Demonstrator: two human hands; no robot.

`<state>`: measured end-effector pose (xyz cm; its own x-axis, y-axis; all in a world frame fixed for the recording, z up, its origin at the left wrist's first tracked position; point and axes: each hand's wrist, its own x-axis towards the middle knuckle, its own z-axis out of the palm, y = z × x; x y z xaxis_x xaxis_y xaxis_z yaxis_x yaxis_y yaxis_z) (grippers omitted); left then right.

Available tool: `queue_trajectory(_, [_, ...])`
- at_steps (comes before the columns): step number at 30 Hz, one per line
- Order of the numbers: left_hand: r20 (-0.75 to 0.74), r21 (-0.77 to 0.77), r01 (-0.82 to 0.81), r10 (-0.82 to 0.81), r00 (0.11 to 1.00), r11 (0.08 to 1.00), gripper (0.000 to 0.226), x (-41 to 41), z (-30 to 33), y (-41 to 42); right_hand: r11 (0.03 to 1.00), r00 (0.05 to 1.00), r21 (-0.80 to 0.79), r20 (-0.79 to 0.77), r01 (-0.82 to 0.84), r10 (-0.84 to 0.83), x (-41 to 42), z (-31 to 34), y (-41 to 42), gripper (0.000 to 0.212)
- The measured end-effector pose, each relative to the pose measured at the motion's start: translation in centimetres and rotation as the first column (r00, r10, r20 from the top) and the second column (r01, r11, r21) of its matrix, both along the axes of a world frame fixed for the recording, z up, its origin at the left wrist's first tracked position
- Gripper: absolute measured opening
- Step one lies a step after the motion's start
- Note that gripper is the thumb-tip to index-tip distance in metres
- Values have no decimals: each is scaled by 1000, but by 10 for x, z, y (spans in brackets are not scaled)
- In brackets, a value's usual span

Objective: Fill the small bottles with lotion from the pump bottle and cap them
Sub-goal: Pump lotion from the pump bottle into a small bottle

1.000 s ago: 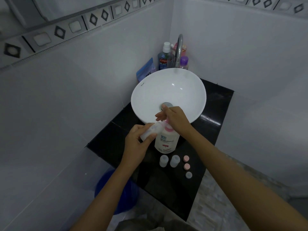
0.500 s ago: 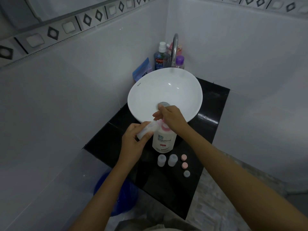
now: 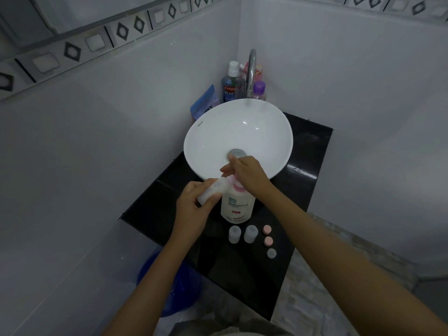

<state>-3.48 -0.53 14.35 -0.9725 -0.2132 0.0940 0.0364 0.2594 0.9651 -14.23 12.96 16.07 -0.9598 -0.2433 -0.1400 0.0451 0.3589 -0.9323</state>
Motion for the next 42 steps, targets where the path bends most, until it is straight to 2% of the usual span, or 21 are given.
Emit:
queue_trajectory(5, [-24,13,20,-20,1000,1000,32,-3,5,-2,995,998,-71,-12,63,-64,-1,-2,-2,48])
queue_trajectory(14, [7,-9,20,-20,1000,1000,32,0,0,0,1000,1000,11,-20,24,-24,3,-8,-1,48])
queue_trajectory(20, [-24,11,35,-35,999,999,32,-4,6,-3,993,1000,-117,15,12,-10,-1,-1,1,48])
queue_trajectory(30, [3,-7,43,-43,999,999,31,-3,2,-3,1000,1000,1,-2,8,-8,2,-6,2,48])
queue_trajectory(35, [-30,-11,43,-44,999,999,32,-4,7,-5,998,1000,-64,-17,-18,17,-2,4,2,48])
queue_trajectory(42, [-2,-6,32,-32,999,999,31,-5,-1,-4,1000,1000,-25,-23,3,-4,2,-7,2,49])
